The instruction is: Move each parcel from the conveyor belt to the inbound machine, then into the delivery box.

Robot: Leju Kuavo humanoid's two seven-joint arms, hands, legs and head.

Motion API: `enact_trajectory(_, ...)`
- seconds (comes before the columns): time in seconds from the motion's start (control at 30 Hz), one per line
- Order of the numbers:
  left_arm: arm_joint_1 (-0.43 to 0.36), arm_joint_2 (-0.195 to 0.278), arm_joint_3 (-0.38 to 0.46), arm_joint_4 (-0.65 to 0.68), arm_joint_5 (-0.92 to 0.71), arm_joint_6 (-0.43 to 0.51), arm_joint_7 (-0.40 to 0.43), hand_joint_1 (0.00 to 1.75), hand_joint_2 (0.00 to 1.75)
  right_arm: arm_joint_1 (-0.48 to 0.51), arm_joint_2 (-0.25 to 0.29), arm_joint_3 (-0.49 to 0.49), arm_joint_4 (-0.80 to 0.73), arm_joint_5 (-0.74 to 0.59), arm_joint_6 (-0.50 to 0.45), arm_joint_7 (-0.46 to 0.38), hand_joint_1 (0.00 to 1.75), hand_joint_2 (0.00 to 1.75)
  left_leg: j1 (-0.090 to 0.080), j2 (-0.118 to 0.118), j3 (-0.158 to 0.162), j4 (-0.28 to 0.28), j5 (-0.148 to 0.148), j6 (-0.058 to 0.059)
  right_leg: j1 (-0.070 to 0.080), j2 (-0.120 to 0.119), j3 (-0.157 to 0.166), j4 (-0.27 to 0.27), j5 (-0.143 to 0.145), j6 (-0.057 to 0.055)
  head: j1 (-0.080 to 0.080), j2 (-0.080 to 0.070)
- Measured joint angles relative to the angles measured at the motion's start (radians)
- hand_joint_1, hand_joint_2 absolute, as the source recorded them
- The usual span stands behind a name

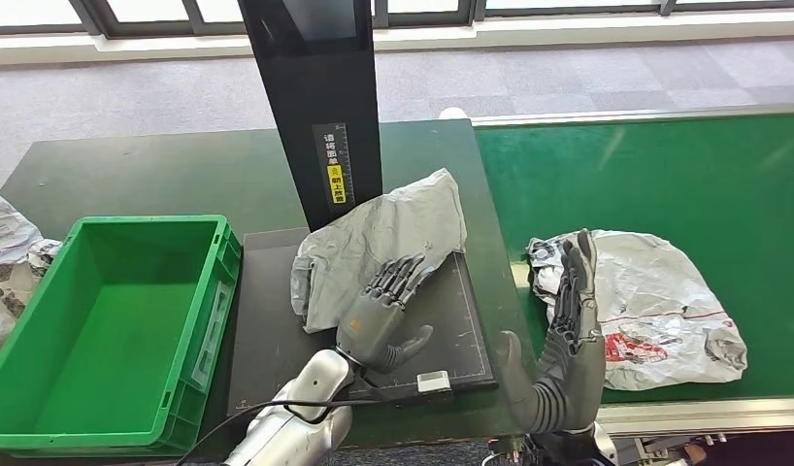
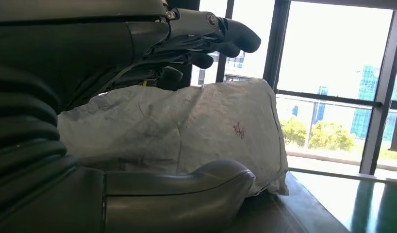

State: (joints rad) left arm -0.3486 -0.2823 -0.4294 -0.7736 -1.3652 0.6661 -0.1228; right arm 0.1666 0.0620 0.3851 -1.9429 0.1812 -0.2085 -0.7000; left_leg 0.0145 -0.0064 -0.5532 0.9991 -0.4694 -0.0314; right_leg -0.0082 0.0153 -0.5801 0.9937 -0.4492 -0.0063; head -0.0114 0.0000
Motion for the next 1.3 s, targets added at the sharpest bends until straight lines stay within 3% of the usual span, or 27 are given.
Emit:
enact_trajectory(0.17,-0.028,-0.008,-0.006,0.069,-0.072,0.017,0.058,0.0,1.75,0.006,-0.003,0.0,0.0,0.003,0.012,0.0,0.0,1.75,0.0,0.0,0.0,0.0,0.0,0.0,0.0,0.0,0.0,0.0,0.0,0.0,0.0,0.0)
enact_trajectory(0.37,-0.042,0.017,-0.041,-0.005,-0.147,0.033,0.296,0.0,1.75,0.013,-0.003,0.0,0.0,0.018,0.014,0.0,0.0,1.75,0.0,0.0,-0.001,0.0,0.0,0.001,0.0,0.0,0.0,0.0,0.0,0.0,0.0,0.0)
enact_trajectory(0.6,-0.045,0.046,-0.083,-0.061,-0.147,0.033,0.334,0.0,1.75,0.015,-0.003,0.0,0.0,0.019,0.014,0.0,0.0,1.75,0.0,-0.001,-0.001,0.0,0.001,0.001,0.0,-0.001,0.0,0.0,0.0,0.0,0.0,0.0)
enact_trajectory(0.8,-0.115,0.138,-0.254,-0.121,-0.148,0.033,0.696,0.0,1.75,0.012,-0.003,0.0,0.004,0.016,0.019,0.0,0.0,1.75,0.0,-0.001,-0.002,0.0,0.002,0.001,0.0,-0.001,0.0,0.0,0.0,0.0,0.0,0.0)
enact_trajectory(0.93,-0.184,0.185,-0.363,-0.114,-0.148,0.033,0.801,0.0,1.75,0.002,-0.002,0.0,0.015,0.013,0.037,0.001,0.0,1.75,0.0,-0.001,-0.002,0.0,0.003,0.002,0.0,-0.001,0.0,0.001,0.0,0.0,0.0,0.0)
enact_trajectory(1.03,-0.216,0.191,-0.389,-0.068,-0.137,0.033,0.723,0.0,1.75,-0.005,0.001,0.0,0.024,0.014,0.06,0.001,0.0,1.75,-0.001,-0.001,-0.002,0.0,0.003,0.002,0.0,-0.001,0.0,0.001,0.001,0.0,0.0,0.0)
enact_trajectory(1.13,-0.224,0.163,-0.343,0.029,-0.079,0.028,0.496,0.0,1.75,-0.01,0.004,0.0,0.029,0.016,0.072,0.0,0.0,1.75,-0.002,-0.001,-0.002,0.0,0.003,0.002,0.0,-0.001,0.0,0.001,0.001,0.001,0.0,0.0)
enact_trajectory(1.2,-0.224,0.135,-0.296,0.096,-0.041,0.012,0.388,0.0,1.75,-0.01,0.005,0.0,0.031,0.015,0.08,0.0,0.0,1.75,-0.002,-0.001,-0.002,0.0,0.003,0.002,0.0,-0.001,0.0,0.001,0.001,0.001,0.0,0.0)
enact_trajectory(1.3,-0.224,0.097,-0.237,0.177,-0.02,-0.032,0.334,0.0,1.75,-0.01,0.007,0.0,0.033,0.015,0.088,0.0,0.0,1.75,-0.002,-0.001,-0.002,0.0,0.002,0.003,0.0,-0.001,-0.001,0.0,0.001,0.001,0.0,0.0)
